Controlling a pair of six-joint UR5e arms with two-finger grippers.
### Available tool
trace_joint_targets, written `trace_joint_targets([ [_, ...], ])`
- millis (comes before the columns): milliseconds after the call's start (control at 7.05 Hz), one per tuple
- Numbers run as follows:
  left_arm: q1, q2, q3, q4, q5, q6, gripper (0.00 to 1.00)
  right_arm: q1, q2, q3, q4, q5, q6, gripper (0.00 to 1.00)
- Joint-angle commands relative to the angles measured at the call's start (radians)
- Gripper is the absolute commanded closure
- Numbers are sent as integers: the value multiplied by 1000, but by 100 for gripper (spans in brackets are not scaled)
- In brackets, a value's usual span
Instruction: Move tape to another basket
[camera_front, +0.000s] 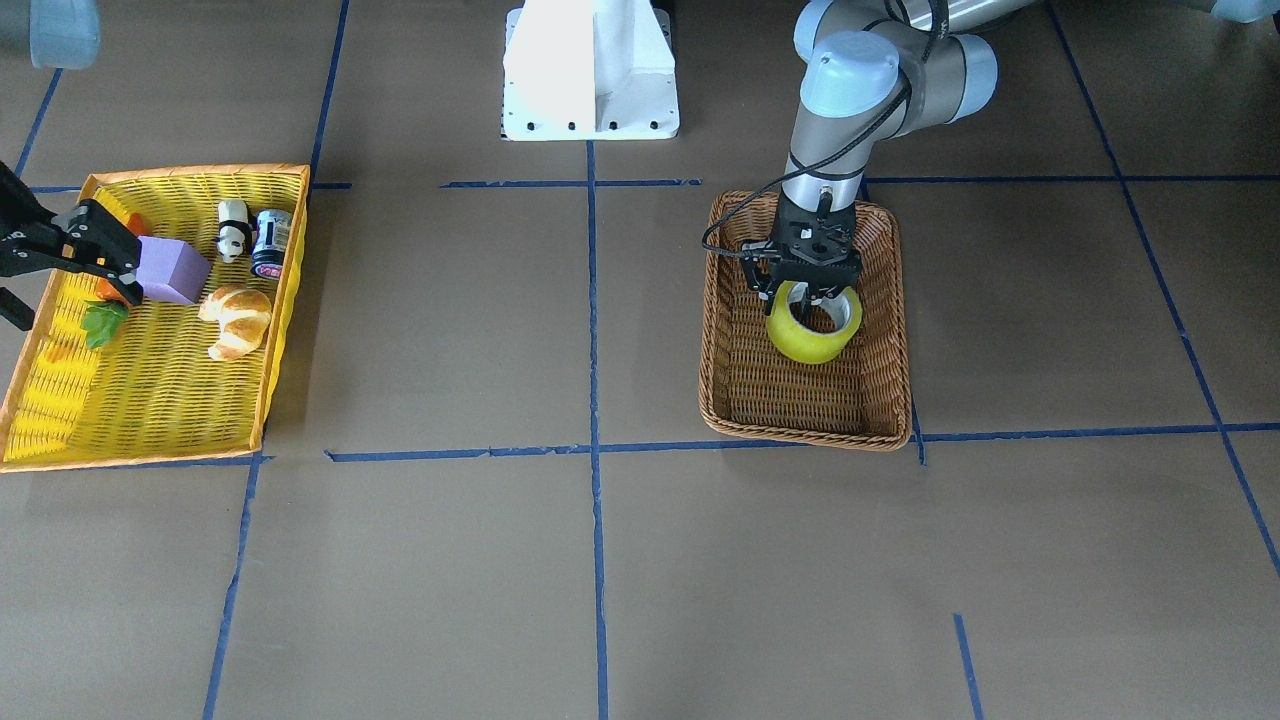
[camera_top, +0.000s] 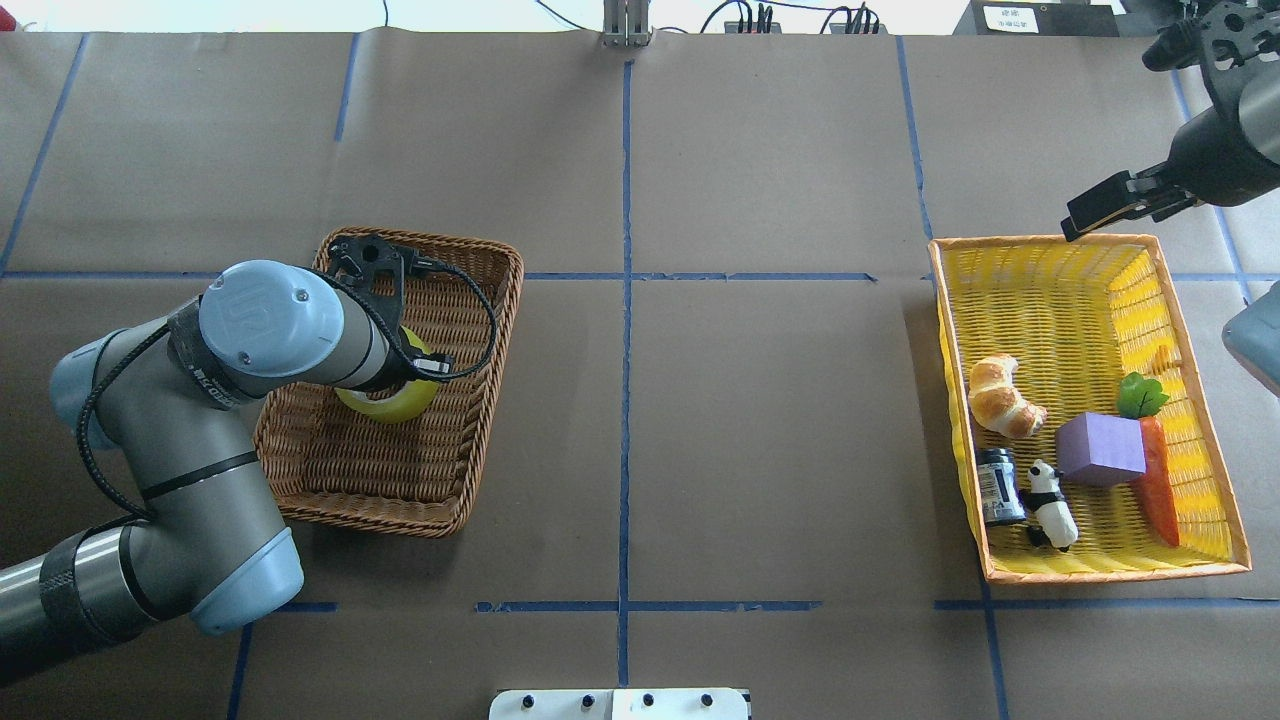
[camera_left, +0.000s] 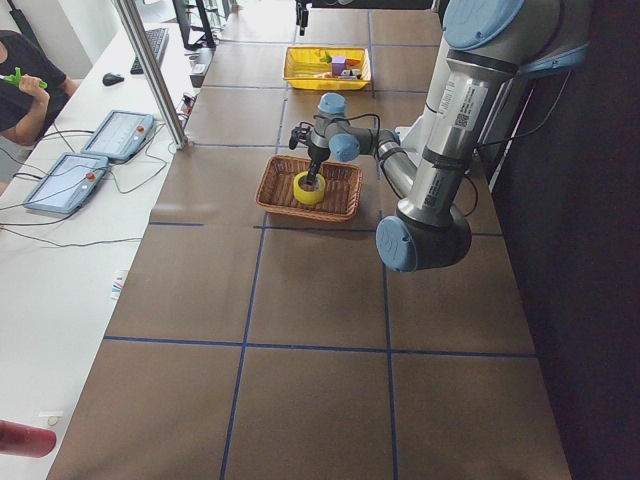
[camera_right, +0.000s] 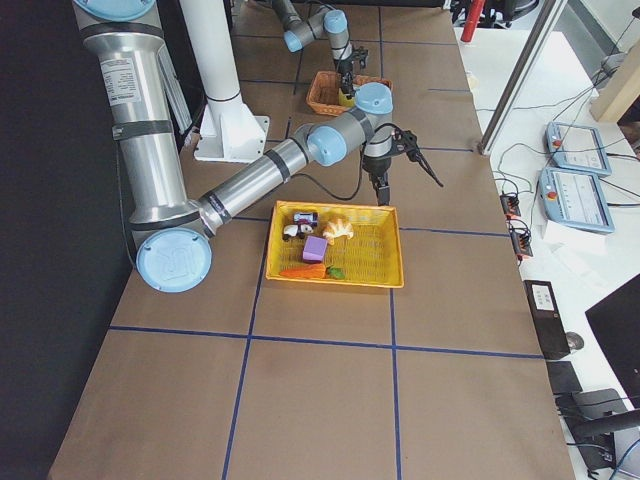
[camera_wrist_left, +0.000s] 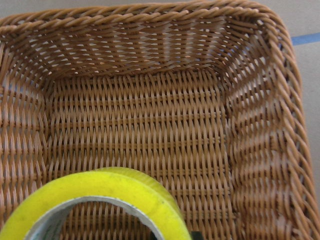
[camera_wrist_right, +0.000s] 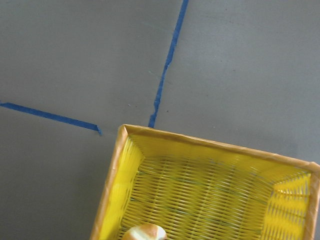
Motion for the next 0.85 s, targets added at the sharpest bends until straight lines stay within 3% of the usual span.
trace_joint_targets([
  [0, -11, -2, -17, 33, 9, 6, 0, 58, -38, -11, -3, 28, -97, 0],
  [142, -31, -2, -54, 92, 6, 78, 0, 91, -46, -41, -3, 65, -146, 0],
  [284, -111, -2, -107, 192, -82, 201, 0, 121, -58, -79, -1, 85, -228, 0],
  [426, -223, 2, -138, 255, -227, 308, 0, 166, -87, -107, 0, 91, -334, 0],
  [709, -404, 91, -139, 257, -384, 523, 0, 318, -143, -228, 6, 224, -557, 0],
])
